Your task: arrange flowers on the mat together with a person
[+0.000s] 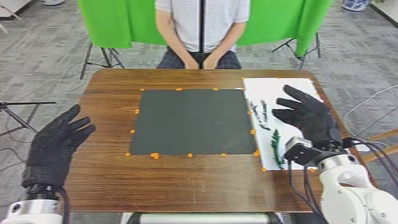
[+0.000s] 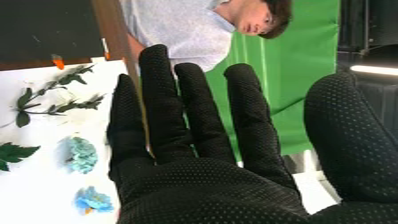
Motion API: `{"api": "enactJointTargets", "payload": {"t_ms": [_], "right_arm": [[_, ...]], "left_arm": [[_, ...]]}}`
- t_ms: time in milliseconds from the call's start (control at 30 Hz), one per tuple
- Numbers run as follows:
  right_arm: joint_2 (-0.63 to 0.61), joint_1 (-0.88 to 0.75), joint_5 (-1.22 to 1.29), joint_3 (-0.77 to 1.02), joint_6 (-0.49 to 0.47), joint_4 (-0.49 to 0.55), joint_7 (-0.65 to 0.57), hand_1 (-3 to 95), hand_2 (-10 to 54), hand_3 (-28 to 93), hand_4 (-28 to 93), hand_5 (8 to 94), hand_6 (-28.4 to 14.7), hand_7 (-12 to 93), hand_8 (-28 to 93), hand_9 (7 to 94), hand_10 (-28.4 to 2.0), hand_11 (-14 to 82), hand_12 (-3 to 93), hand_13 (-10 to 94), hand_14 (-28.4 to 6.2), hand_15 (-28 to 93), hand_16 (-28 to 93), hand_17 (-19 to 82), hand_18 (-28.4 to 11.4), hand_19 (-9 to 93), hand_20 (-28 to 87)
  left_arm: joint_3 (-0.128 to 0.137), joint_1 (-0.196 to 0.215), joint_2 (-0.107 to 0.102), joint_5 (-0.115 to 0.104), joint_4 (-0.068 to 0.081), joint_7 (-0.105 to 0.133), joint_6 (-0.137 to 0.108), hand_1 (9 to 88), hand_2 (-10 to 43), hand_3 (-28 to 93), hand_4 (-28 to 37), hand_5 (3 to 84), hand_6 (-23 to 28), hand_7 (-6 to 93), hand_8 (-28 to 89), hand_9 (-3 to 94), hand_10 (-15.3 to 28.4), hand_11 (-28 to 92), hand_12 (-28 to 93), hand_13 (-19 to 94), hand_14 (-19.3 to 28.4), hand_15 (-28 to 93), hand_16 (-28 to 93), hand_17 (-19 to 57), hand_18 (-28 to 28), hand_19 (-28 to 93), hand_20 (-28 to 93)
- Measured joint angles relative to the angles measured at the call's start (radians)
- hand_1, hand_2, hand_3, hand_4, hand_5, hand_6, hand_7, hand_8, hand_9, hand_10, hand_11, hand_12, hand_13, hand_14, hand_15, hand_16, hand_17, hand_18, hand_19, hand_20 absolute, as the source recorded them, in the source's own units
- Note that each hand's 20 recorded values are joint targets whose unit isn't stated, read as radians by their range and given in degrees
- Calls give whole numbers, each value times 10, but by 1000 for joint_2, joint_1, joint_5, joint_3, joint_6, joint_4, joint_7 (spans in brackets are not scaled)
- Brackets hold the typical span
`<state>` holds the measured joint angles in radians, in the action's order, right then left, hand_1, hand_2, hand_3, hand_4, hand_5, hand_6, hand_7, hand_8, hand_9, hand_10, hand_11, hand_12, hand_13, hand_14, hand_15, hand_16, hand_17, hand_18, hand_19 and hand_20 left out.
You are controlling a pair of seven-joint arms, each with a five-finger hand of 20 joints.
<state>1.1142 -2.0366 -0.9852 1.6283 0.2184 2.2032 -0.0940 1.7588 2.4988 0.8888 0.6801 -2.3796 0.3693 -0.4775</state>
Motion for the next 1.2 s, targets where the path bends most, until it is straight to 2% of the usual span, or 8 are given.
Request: {"api": "enactJointTargets", "payload": {"t_ms": [1200], "right_arm": [[2,-7,7,15,-9,1,-6,205,116,782,-236,462,-17,141,-124,454,-191,153,122,378,-208,461,46,65,-220,534,82]], "left_arm": [[-15,-5,2,5,-2,-9,-3,228,70,796,-283,376,90,139,-103,348,203,288,79,234,268,552,-129,-89,211,523,52]]}}
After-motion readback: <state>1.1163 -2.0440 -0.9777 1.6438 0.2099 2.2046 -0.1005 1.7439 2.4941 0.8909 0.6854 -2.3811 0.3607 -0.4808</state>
